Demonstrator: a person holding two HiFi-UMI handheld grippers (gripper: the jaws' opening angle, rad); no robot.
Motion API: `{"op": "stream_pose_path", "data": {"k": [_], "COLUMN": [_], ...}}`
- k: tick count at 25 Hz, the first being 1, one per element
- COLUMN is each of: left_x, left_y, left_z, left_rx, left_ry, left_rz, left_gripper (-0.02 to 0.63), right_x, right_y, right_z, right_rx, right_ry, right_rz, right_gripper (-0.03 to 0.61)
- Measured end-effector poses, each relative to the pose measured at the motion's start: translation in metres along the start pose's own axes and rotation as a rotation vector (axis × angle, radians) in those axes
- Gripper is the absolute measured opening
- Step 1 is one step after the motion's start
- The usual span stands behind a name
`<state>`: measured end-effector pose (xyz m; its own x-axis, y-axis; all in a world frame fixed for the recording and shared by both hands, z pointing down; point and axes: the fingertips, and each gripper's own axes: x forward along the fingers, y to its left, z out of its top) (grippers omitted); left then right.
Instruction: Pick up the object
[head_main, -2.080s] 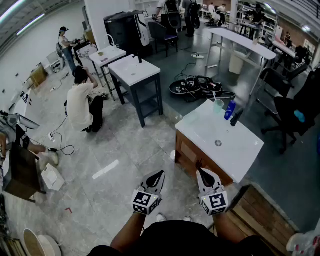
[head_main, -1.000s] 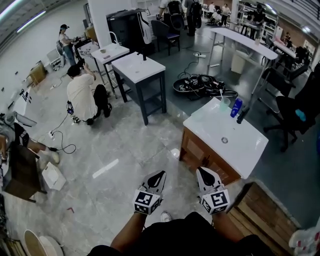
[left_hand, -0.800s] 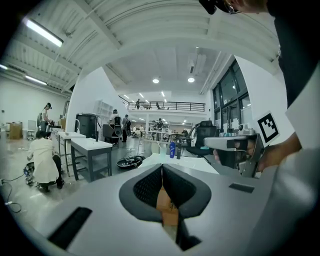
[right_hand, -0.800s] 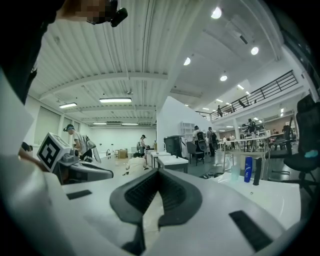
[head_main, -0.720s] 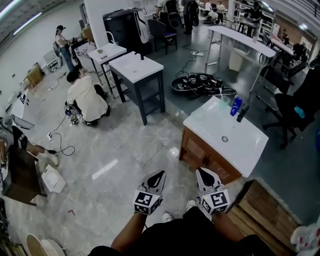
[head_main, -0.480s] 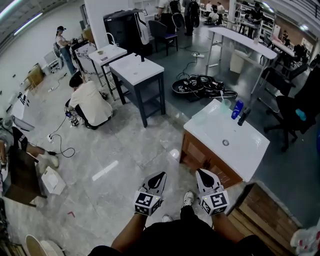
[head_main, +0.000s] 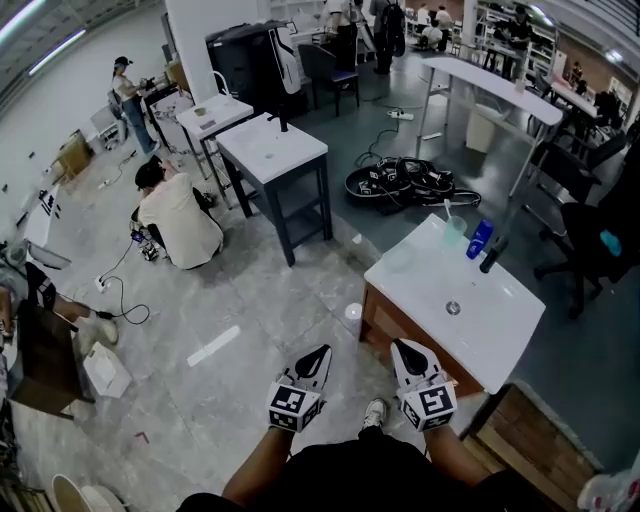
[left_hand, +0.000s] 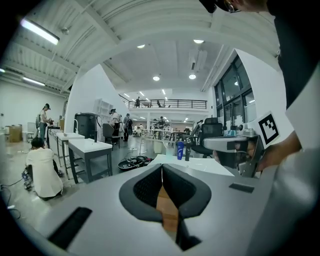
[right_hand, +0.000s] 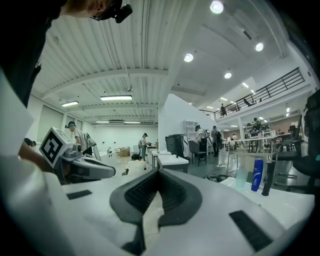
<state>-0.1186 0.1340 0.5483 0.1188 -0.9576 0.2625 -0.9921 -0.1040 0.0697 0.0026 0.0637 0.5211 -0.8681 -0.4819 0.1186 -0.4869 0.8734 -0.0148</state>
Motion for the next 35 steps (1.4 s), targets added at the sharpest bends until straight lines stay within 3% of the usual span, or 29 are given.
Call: {"op": "stream_pose_path", "data": {"k": [16,35], "left_x": [0.108,0.17], "left_y": [0.008,0.011], "left_z": [0.021,0.032], "left_rx": [0.013,-0.007], "left_ry": [0.02,0.036], "left_rz": [0.004,0.034], "left_gripper": [0.021,0.021], "right_x": [0.049,0.065], "right_y": [-0.097,-0.157], "right_z": [-0.006,-0.013], "right_rx": [0.033,0.069], "right_ry": [0.026,0.03], "right_rz": [0.001,0.024], "right_gripper": [0.018,0.018]}}
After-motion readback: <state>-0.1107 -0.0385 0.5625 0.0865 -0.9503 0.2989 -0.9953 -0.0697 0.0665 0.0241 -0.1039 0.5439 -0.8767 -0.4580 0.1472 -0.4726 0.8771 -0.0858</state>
